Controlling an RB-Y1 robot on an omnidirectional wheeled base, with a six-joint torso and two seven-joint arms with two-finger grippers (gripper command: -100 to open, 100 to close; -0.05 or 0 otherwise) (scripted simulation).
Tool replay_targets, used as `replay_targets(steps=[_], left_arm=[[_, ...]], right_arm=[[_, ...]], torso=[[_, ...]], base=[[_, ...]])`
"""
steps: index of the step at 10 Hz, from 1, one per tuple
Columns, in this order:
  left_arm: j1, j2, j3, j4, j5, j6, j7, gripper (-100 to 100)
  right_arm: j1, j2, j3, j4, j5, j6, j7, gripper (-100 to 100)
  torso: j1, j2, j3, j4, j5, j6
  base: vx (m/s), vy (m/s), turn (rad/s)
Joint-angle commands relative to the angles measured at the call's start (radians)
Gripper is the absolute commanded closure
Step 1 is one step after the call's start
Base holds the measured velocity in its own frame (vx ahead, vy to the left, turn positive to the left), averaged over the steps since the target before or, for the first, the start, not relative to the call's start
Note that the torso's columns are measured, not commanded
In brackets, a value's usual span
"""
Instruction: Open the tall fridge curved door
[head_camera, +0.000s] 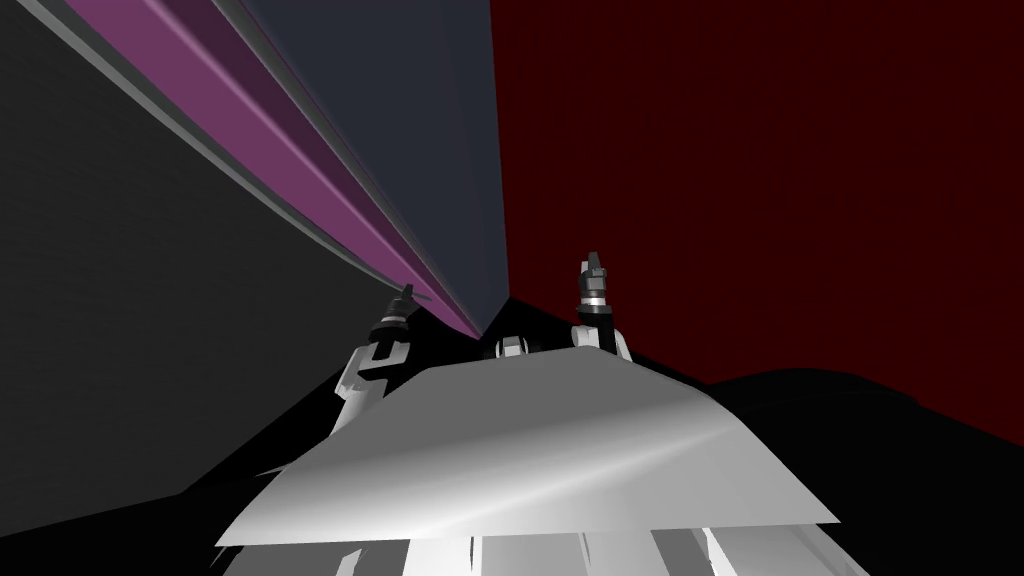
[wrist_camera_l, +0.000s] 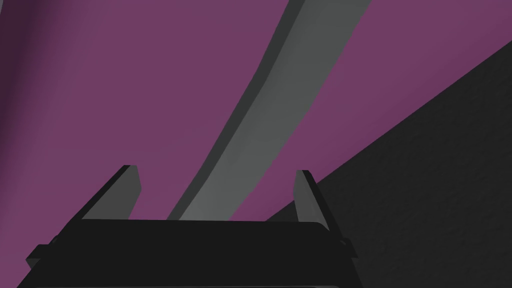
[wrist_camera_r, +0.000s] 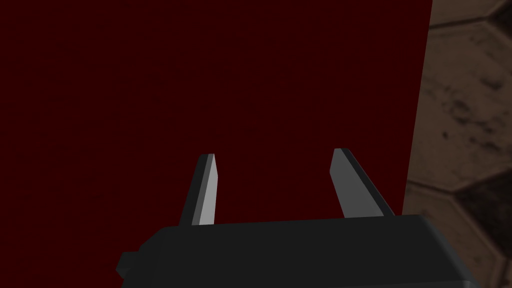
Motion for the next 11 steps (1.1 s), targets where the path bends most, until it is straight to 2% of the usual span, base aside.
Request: replay_targets(steps=[1,2,3,4,5,6,7,8,11], left_arm=[[0.0,0.012,0.002,-0.011,-0.002,0.019,0.005,-100],[-0.001,0.034,0.007,-0.028,0.005,0.051,0.019,-100],[0.001,0.023,0.003,-0.026,0.001,0.039,0.011,-100],[0.001,0.025,0.004,-0.028,0.002,0.044,0.013,100],[0.012,0.04,-0.009,-0.036,0.005,0.03,0.022,100],[0.012,0.04,-0.009,-0.036,0.005,0.03,0.022,100],[0.021,0.055,-0.023,-0.046,0.008,0.014,0.031,100],[0.021,0.055,-0.023,-0.046,0.008,0.014,0.031,100],[0.039,0.085,-0.053,-0.065,0.015,-0.016,0.05,100]], right_arm=[[0.0,0.0,0.0,0.0,0.0,0.0,0.0,0],[0.0,0.0,0.0,0.0,0.0,0.0,0.0,0],[0.0,0.0,0.0,0.0,0.0,0.0,0.0,0],[0.0,0.0,0.0,0.0,0.0,0.0,0.0,0],[0.0,0.0,0.0,0.0,0.0,0.0,0.0,0],[0.0,0.0,0.0,0.0,0.0,0.0,0.0,0],[0.0,0.0,0.0,0.0,0.0,0.0,0.0,0],[0.0,0.0,0.0,0.0,0.0,0.0,0.0,0],[0.0,0.0,0.0,0.0,0.0,0.0,0.0,0]], torso=[[-0.001,0.001,0.0,0.0,0.0,0.0],[0.0,0.0,0.0,0.0,0.0,0.0],[0.001,-0.005,-0.003,-0.001,0.0,0.0],[0.001,-0.002,-0.002,-0.001,0.0,0.0],[-0.002,0.001,0.0,0.0,0.0,0.003],[0.008,0.004,0.002,0.003,0.001,0.002],[0.01,0.003,0.002,0.004,0.001,0.001],[0.012,0.002,0.001,0.005,0.001,0.0],[0.006,-0.009,-0.006,0.005,-0.003,0.001]], base=[[-0.011,-0.017,0.0],[0.098,0.007,-0.069],[0.063,0.008,-0.013],[0.004,0.005,0.035],[-0.068,0.149,-0.037],[-0.097,0.172,-0.055],[-0.14,0.219,-0.065],[-0.145,0.223,-0.035],[-0.161,0.234,-0.047]])
